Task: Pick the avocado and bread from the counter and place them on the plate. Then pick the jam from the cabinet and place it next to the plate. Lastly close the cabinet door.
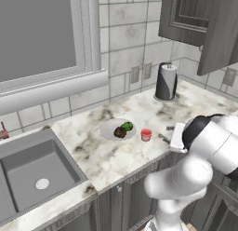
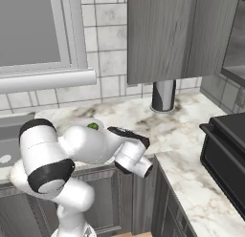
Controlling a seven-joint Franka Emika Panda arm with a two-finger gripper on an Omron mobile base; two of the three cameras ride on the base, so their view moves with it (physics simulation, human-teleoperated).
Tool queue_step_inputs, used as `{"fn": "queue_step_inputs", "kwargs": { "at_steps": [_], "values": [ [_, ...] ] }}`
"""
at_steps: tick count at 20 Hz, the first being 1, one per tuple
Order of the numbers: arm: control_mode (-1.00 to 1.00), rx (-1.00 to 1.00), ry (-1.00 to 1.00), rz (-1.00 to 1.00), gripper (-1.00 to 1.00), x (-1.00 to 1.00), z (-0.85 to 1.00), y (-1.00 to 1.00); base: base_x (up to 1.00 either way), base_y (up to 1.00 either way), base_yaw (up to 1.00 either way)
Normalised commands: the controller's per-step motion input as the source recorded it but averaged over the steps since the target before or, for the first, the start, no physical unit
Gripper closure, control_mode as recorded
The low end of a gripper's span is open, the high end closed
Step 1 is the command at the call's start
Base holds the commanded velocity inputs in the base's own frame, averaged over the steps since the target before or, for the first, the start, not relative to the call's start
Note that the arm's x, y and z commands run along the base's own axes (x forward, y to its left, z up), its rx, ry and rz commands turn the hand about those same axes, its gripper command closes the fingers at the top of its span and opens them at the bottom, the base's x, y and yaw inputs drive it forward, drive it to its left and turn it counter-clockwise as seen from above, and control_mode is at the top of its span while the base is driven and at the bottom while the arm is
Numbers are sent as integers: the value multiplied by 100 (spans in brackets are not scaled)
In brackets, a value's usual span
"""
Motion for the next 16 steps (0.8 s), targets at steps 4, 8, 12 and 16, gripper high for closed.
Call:
{"fn": "queue_step_inputs", "kwargs": {
  "at_steps": [4, 8, 12, 16],
  "values": [
    [-100, 7, 0, -17, -100, -78, 42, -15, 0, 0, 0],
    [-100, 9, 0, -18, -100, -78, 45, -16, 0, 0, 0],
    [-100, 10, 3, -21, -100, -67, 43, -9, 0, 0, 0],
    [-100, 8, 11, -25, -100, -58, 45, 0, 0, 0, 0]
  ]
}}
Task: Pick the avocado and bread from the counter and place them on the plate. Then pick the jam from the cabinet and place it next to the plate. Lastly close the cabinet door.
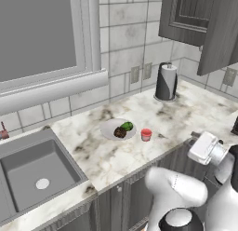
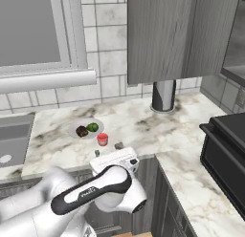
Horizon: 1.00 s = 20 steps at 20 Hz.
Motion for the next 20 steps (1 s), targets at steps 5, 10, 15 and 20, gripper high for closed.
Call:
{"fn": "queue_step_inputs", "kwargs": {
  "at_steps": [5, 10, 15, 20],
  "values": [
    [-100, 7, 17, -25, -100, -52, 47, 0, 0, 0, 0],
    [-100, 3, 19, -23, -100, -49, 46, 0, 0, 0, 0],
    [-100, 2, 18, -21, -100, -50, 43, 0, 0, 0, 0],
    [-100, 0, 15, -16, -100, -42, 44, 2, 0, 0, 0]
  ]
}}
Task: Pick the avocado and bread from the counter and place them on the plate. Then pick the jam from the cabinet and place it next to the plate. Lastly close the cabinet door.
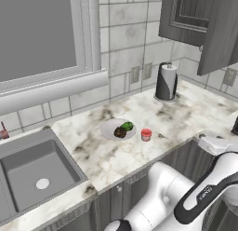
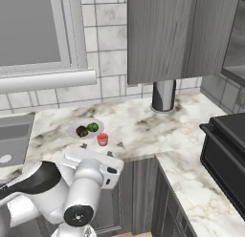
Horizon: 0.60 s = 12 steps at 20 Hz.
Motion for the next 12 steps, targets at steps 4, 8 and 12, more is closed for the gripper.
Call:
{"fn": "queue_step_inputs", "kwargs": {
  "at_steps": [4, 8, 12],
  "values": [
    [-100, 0, 17, -15, -100, -41, 39, 15, 0, 0, 0],
    [-100, 0, 11, -18, -100, -46, 24, 27, 0, 0, 0],
    [-100, 0, 4, -20, -100, -18, 4, 56, 0, 0, 0]
  ]
}}
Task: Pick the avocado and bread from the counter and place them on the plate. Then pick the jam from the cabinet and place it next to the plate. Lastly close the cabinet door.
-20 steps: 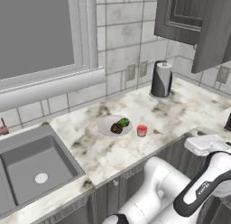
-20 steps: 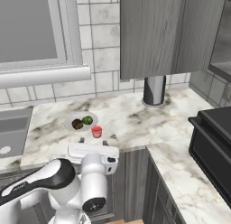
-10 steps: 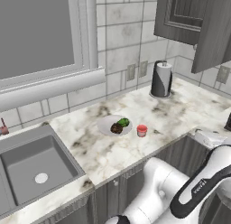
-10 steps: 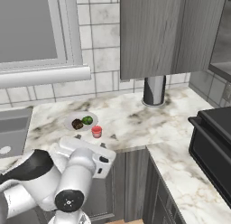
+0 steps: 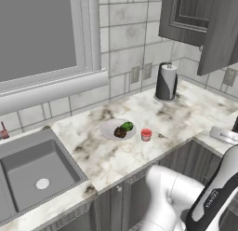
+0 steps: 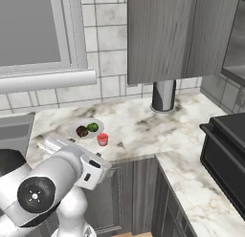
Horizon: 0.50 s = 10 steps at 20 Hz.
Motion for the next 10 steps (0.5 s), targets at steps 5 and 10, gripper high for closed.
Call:
{"fn": "queue_step_inputs", "kwargs": {
  "at_steps": [5, 10],
  "values": [
    [-100, 0, 1, -19, -100, 0, 0, 63, 0, 0, 0],
    [-100, -3, 4, -16, -100, 4, -9, 64, 0, 0, 0]
  ]
}}
